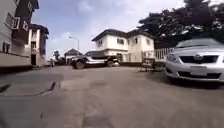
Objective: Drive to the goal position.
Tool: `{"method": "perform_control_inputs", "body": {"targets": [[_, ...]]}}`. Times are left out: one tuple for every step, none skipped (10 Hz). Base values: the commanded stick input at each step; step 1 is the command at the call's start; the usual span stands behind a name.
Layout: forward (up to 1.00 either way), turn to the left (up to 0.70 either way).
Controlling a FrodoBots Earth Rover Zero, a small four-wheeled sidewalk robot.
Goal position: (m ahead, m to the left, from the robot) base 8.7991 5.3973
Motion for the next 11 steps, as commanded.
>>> {"method": "perform_control_inputs", "body": {"targets": [[0.00,-0.70],[0.00,0.00],[0.00,0.00],[0.00,0.00],[0.00,0.00],[0.00,0.00],[0.00,0.00],[0.00,0.00],[0.00,0.00],[0.00,0.00],[0.64,0.00]]}}
